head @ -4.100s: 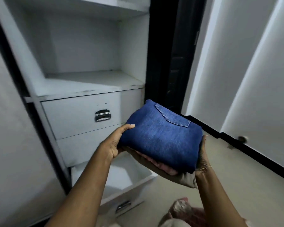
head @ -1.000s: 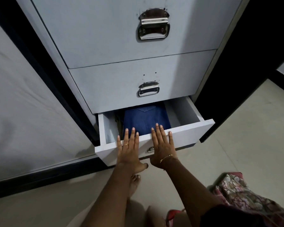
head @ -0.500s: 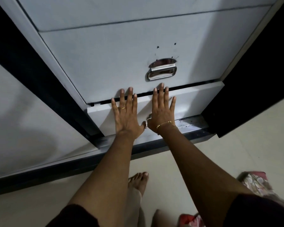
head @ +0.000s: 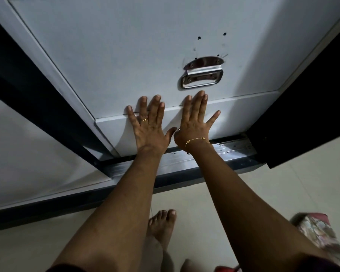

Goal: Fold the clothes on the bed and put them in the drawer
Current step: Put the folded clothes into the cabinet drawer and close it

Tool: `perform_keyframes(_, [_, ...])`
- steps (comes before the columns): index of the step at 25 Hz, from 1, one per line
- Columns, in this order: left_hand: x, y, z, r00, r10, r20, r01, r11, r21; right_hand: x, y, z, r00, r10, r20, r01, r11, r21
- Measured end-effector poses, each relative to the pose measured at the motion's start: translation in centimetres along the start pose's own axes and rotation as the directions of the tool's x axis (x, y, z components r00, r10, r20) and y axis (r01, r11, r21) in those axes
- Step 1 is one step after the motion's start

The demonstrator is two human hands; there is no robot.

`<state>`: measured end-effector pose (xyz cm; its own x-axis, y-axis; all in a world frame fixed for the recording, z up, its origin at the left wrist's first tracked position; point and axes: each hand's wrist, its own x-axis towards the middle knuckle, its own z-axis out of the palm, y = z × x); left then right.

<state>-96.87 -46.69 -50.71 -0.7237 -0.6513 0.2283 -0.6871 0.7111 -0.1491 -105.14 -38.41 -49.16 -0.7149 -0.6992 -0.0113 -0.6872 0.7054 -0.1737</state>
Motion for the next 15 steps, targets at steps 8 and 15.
perform_keyframes(8, [0.7,0.2,0.2,0.998,-0.004,0.058,0.004,1.000,0.000,0.9,-0.7,0.9,0.998,0.033,-0.053,-0.030,0.998,0.050])
perform_keyframes(15, [-1.8,1.4,-2.2,0.982,-0.038,0.183,0.045,0.998,-0.033,-1.8,-0.4,-0.8,0.998,-0.011,0.063,0.015,0.998,-0.060])
